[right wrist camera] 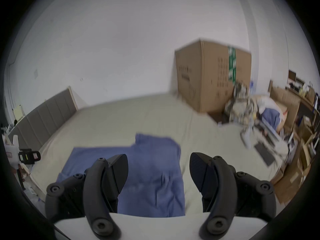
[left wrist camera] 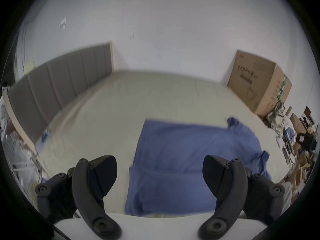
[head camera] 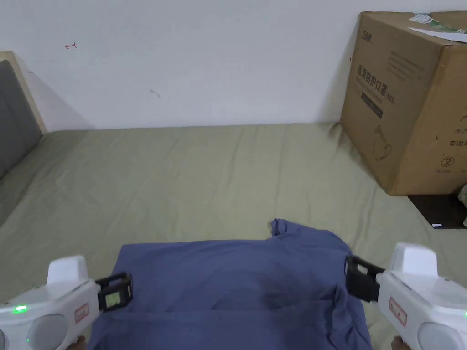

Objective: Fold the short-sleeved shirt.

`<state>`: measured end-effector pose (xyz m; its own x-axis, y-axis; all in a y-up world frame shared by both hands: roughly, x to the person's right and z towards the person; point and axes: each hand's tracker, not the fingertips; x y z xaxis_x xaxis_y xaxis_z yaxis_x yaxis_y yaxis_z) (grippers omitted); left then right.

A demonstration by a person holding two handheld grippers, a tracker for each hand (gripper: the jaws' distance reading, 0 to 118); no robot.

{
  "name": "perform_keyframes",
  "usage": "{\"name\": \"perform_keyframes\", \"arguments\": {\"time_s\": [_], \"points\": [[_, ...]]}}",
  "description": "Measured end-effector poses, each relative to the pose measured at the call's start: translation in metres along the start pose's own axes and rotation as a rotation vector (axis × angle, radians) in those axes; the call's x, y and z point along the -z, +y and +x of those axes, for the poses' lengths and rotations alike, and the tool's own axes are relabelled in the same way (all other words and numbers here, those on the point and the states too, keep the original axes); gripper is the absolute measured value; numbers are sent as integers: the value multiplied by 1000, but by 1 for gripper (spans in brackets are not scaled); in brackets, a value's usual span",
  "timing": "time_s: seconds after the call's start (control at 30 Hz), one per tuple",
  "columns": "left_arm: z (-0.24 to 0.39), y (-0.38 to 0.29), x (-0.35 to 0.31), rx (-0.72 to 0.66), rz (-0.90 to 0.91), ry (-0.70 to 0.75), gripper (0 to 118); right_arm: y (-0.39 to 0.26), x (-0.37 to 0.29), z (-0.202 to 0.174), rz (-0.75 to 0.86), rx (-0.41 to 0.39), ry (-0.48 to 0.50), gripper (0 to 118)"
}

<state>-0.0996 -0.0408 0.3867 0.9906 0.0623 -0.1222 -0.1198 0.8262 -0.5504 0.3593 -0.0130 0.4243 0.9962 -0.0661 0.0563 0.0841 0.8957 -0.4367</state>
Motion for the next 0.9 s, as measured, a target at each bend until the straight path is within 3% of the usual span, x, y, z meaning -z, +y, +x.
{"name": "perform_keyframes", "arguments": {"time_s": [0.13, 0.2, 0.23, 0.3, 0.33, 0.37, 0.57, 0.9], "points": [[26, 21, -14, 38, 227, -1, 104, 21, -8, -14, 144, -61, -35, 76], [35, 25, -15, 64, 282, 7, 95, 23, -5, -17, 171, -75, -52, 69], [39, 25, -13, 75, 300, -12, 82, 23, -5, -20, 182, -74, -62, 61], [44, 26, -10, 69, 312, -37, 31, 22, 1, -21, 208, -82, -79, 15], [45, 25, -6, 63, 317, -49, 11, 23, 4, -23, 212, -93, -81, 0], [45, 25, -1, 62, 314, -54, 2, 24, 9, -23, 212, -94, -88, 0], [44, 34, 47, 74, 216, -72, 0, 28, 43, -19, 188, -90, -70, 0], [1, 76, 218, 55, -101, -30, 0, 39, 124, -15, 125, -117, -65, 0]]}}
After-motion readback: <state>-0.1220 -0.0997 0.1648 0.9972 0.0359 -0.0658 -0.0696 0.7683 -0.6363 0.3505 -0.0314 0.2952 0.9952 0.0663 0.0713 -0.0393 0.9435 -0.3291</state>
